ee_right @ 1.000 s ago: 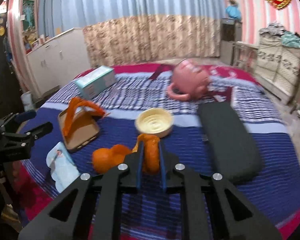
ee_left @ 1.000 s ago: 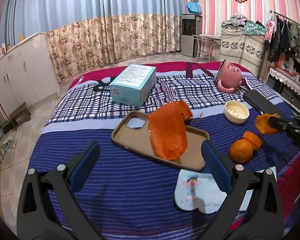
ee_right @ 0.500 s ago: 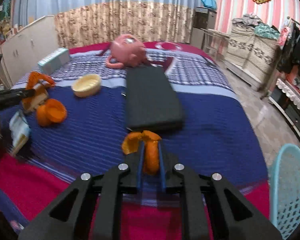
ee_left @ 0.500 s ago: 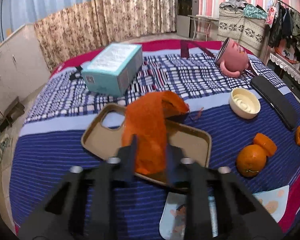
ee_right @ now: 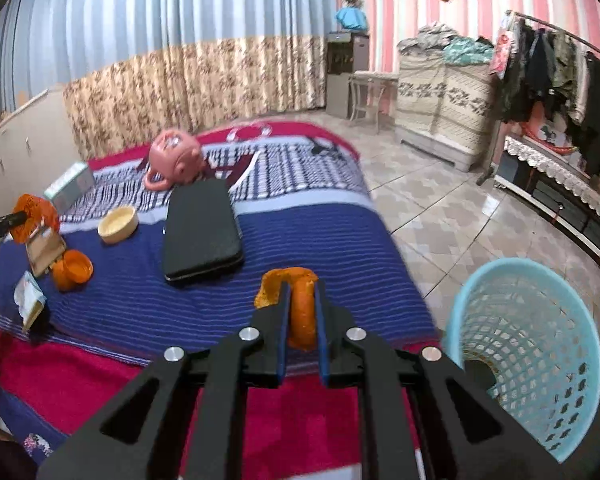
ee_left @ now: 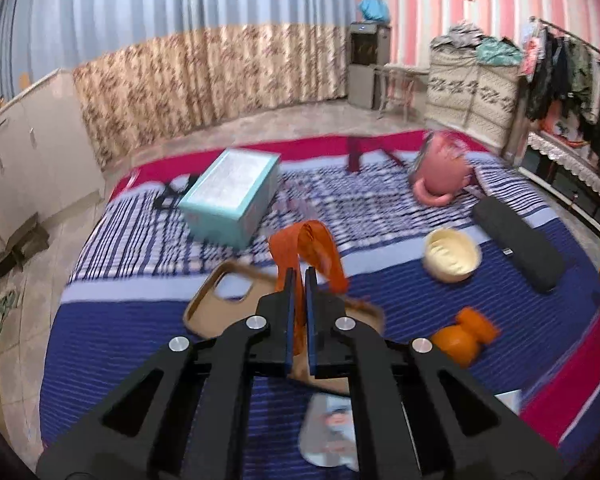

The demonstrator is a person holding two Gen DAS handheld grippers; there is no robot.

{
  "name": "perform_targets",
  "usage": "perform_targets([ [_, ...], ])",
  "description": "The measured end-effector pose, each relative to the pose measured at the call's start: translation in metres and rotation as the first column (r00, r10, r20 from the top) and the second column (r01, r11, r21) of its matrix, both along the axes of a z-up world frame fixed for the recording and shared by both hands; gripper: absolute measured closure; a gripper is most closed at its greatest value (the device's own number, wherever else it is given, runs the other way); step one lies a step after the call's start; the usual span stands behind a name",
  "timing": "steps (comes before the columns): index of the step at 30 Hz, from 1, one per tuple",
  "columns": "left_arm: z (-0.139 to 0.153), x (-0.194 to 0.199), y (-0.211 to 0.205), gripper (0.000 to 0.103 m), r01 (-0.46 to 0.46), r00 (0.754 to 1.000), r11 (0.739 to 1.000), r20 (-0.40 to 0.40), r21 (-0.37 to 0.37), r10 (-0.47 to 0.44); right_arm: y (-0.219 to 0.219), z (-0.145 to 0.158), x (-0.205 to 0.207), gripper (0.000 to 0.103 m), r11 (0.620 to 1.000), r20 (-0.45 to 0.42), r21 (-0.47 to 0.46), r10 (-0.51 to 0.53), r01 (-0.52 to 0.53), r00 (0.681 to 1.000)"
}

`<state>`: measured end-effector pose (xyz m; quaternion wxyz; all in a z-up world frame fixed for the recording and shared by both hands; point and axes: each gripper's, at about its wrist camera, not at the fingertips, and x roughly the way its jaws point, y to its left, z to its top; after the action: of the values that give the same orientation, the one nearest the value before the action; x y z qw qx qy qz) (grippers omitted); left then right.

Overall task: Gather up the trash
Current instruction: 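Carry the orange peel and orange bag over the blue basket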

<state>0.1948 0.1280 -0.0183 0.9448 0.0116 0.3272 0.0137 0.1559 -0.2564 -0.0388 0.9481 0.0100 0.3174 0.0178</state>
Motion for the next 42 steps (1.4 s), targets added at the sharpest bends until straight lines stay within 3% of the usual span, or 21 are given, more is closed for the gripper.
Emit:
perform_targets([
  [10, 0.023, -0.006, -0.089, 0.1, 0.142, 0.989, 0.99, 0.047, 0.004, -0.142, -0.06, 0.022, -0.044, 0.091, 0.99, 0.082, 0.05, -0.134, 0.13, 0.988],
  [15, 0.031, -0.008, -0.153, 0.1, 0.247, 0.967, 0.969, 0.067, 0.0, -0.247, -0.097, 0.029, -0.062, 0.091, 0.974, 0.111, 0.069, -0.223, 0.216, 0.968],
  [29, 0.042, -0.034, -0.323, 0.1, 0.518, 0.85, 0.855, 0.106, 0.021, -0.517, -0.178, 0.034, -0.094, 0.091, 0.913, 0.157, 0.066, -0.408, 0.402, 0.899],
  [38, 0.029, -0.049, -0.393, 0.1, 0.626, 0.775, 0.779, 0.078, 0.038, -0.627, -0.219, 0.017, -0.103, 0.091, 0.879, 0.141, 0.094, -0.477, 0.468, 0.868],
  [42, 0.018, -0.052, -0.411, 0.1, 0.652, 0.754, 0.757, 0.056, 0.046, -0.654, -0.23, 0.012, -0.106, 0.091, 0.865, 0.139, 0.121, -0.501, 0.487, 0.854],
])
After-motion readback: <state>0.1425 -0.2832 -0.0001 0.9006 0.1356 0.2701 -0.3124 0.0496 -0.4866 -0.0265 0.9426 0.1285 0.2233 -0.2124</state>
